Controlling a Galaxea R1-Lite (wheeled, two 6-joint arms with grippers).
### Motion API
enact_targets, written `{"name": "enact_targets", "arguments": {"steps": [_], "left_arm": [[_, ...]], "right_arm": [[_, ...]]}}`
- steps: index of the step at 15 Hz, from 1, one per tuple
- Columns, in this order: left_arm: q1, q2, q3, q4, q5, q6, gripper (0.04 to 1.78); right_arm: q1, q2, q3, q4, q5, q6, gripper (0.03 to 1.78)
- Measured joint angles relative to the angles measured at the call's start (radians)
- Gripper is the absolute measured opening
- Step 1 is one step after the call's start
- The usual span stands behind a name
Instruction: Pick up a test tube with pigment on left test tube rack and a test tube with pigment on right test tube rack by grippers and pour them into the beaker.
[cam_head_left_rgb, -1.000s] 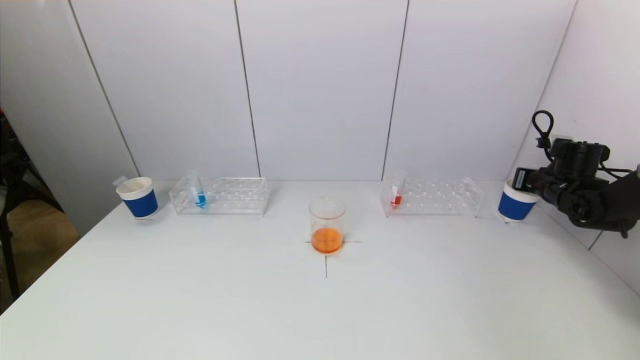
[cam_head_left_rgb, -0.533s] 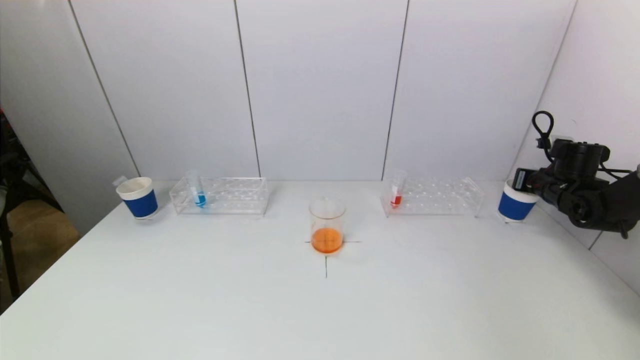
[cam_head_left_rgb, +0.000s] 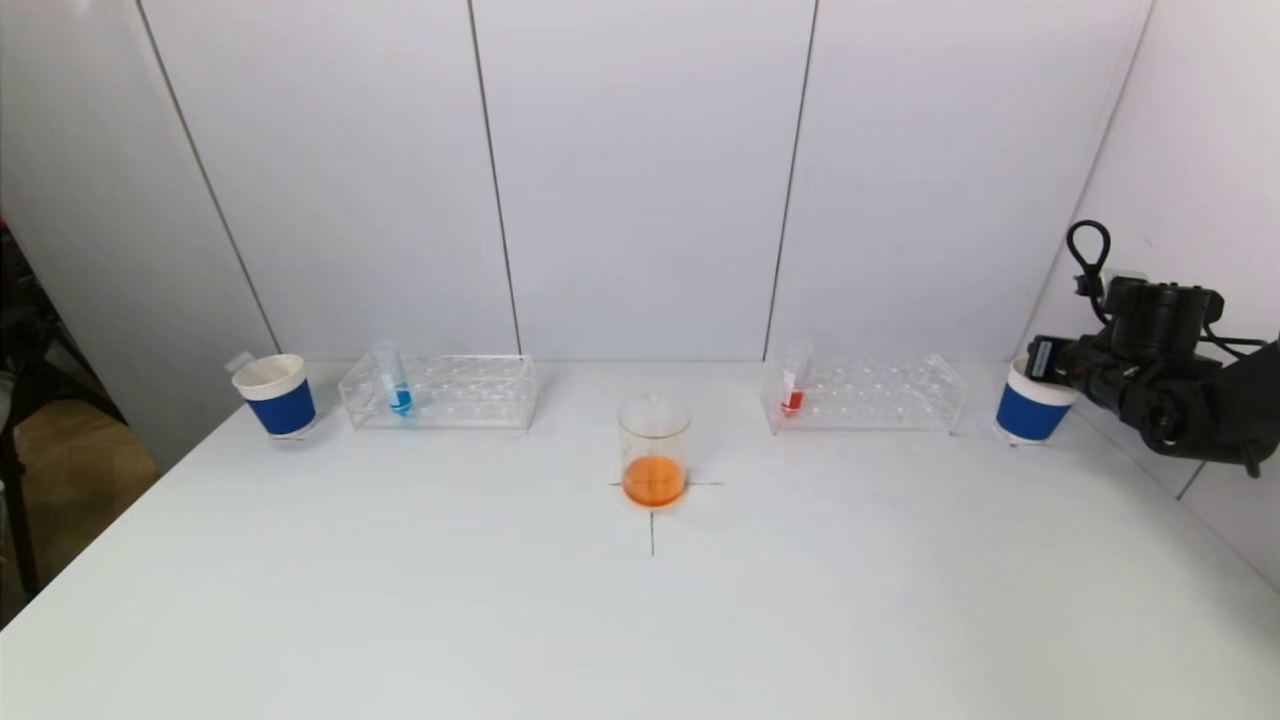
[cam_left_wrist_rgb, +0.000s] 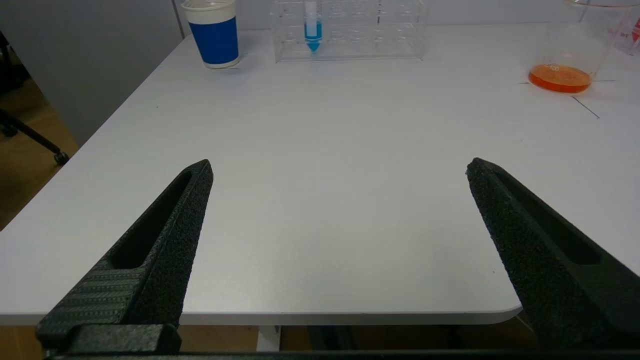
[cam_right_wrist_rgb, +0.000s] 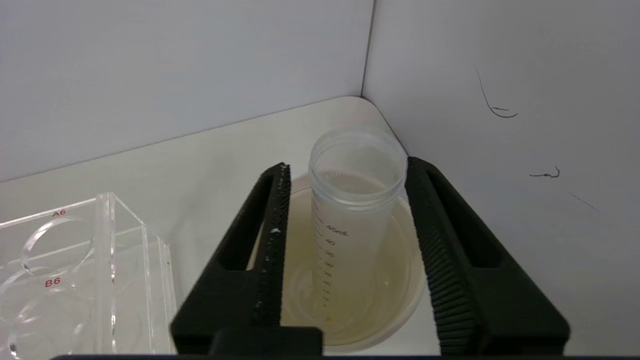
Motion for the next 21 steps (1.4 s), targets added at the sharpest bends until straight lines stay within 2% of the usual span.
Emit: {"name": "enact_targets", "arguments": {"steps": [3, 5, 7, 10, 13, 18, 21], "left_arm": [[0.0, 0.0, 0.0, 0.0, 0.0, 0.0, 1.77], [0.0, 0.0, 0.0, 0.0, 0.0, 0.0, 1.77], [0.0, 0.0, 0.0, 0.0, 0.0, 0.0, 1.77], [0.0, 0.0, 0.0, 0.0, 0.0, 0.0, 1.77], [0.0, 0.0, 0.0, 0.0, 0.0, 0.0, 1.77], [0.0, 0.0, 0.0, 0.0, 0.0, 0.0, 1.77], [0.0, 0.0, 0.0, 0.0, 0.0, 0.0, 1.77]], "right_arm": [[-0.002, -0.002, 0.0, 0.0, 0.0, 0.0, 1.46], [-0.003, -0.009, 0.0, 0.0, 0.0, 0.0, 1.66], [0.004, -0.035, 0.009, 0.001, 0.0, -0.001, 1.76], [0.05, -0.121, 0.058, 0.005, 0.0, -0.003, 1.78], [0.132, -0.255, 0.162, 0.002, -0.007, -0.003, 1.78], [0.245, -0.565, 0.412, -0.014, -0.016, -0.005, 1.78], [0.308, -0.79, 0.609, -0.019, -0.019, -0.011, 1.77]]}}
